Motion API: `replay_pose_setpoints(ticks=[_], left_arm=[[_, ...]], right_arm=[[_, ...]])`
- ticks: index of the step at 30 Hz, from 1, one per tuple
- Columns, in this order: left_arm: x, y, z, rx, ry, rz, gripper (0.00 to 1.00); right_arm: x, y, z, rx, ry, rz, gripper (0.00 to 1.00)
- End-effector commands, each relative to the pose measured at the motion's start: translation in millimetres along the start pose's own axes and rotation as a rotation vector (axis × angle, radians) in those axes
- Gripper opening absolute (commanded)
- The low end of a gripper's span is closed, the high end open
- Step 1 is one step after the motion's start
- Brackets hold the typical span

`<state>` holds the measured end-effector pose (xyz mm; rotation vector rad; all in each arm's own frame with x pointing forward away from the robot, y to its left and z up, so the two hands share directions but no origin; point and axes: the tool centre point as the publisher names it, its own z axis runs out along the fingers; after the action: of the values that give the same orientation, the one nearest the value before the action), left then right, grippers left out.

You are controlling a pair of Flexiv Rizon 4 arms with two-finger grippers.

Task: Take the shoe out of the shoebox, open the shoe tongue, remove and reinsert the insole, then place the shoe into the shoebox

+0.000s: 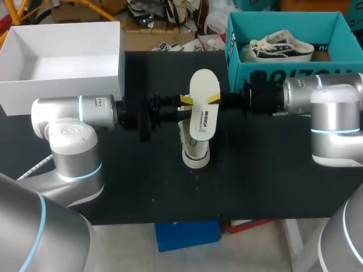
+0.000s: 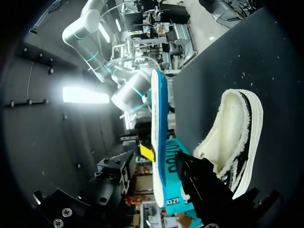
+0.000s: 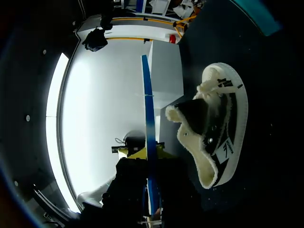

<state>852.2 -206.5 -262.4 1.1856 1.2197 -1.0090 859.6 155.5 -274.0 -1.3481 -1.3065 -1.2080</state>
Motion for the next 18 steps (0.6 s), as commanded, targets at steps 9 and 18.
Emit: replay_pose_setpoints(ticks=[9, 18], left_arm=[[7.9, 9.7, 21.2, -0.005, 0.000, 0.003, 0.46], [12.0, 12.7, 27.1, -0.005, 0.002, -0.002, 0.35]], right_arm=[[0.1, -0.5, 1.1, -0.003, -0.002, 0.000, 0.00], [0.1, -0.5, 1.1, -0.003, -0.002, 0.000, 0.00]])
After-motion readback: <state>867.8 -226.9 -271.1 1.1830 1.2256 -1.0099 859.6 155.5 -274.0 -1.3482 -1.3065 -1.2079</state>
